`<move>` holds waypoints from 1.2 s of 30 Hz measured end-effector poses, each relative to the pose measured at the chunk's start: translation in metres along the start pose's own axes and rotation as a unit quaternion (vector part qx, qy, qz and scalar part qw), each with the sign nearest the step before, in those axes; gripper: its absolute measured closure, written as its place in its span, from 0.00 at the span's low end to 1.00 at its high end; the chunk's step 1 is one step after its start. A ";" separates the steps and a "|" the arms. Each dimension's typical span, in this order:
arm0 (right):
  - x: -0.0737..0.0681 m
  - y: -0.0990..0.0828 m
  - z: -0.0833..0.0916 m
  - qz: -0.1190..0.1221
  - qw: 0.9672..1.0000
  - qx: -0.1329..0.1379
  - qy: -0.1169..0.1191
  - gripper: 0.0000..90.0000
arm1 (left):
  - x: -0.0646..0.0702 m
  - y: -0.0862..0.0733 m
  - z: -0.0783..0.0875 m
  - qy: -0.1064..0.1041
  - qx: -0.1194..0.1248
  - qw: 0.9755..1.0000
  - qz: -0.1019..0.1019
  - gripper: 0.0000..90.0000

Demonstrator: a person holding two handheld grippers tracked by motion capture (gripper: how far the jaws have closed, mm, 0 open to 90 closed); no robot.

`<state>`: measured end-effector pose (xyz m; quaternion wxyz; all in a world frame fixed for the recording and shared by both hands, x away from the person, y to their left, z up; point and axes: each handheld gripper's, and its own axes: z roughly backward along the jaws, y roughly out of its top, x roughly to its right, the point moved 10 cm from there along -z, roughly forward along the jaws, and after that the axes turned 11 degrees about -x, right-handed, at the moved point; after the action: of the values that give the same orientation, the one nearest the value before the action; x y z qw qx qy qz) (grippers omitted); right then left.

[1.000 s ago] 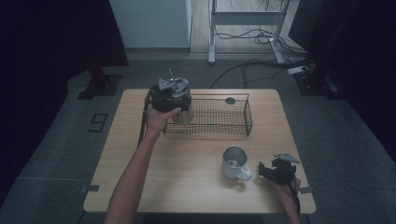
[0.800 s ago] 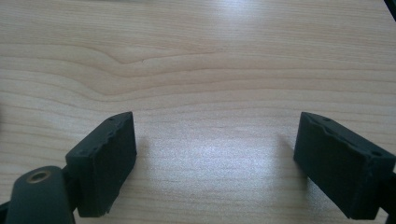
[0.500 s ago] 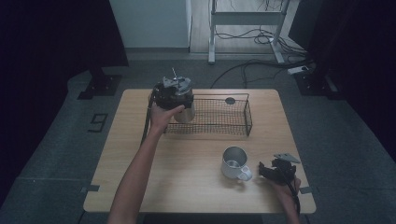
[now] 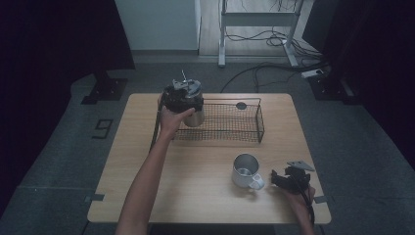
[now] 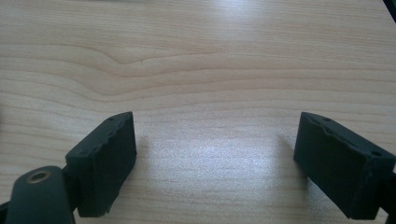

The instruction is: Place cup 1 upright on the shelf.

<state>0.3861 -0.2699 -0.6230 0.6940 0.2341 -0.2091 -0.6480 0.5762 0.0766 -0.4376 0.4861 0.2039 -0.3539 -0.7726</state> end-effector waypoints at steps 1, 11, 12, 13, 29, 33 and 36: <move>0.000 0.000 0.000 0.000 1.000 0.000 0.000 0.14 | -0.001 0.000 -0.002 0.001 -0.001 1.000 0.000 0.04; 0.000 0.000 0.000 0.000 1.000 0.000 0.000 0.14 | 0.001 -0.005 -0.021 0.007 -0.009 1.000 -0.006 0.04; 0.000 0.000 0.000 0.000 1.000 0.000 0.000 0.14 | 0.002 -0.006 -0.022 0.008 -0.007 1.000 -0.005 0.04; 0.000 0.000 0.000 0.000 1.000 0.000 0.000 0.14 | 0.002 -0.006 -0.024 0.008 -0.006 1.000 -0.005 0.04; 0.000 0.000 0.000 0.000 1.000 0.000 0.000 0.14 | 0.000 -0.025 -0.049 0.010 -0.034 0.999 -0.002 0.04; 0.000 0.000 0.000 0.000 1.000 0.000 0.000 0.14 | 0.001 -0.028 -0.052 0.009 -0.037 0.999 -0.001 0.04; 0.000 0.000 0.000 0.000 1.000 0.000 0.000 0.14 | 0.002 -0.030 -0.054 0.008 -0.039 0.999 0.000 0.04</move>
<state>0.3861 -0.2699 -0.6230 0.6943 0.2340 -0.2091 -0.6477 0.5924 0.0641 -0.4959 0.4965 0.1908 -0.3199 -0.7840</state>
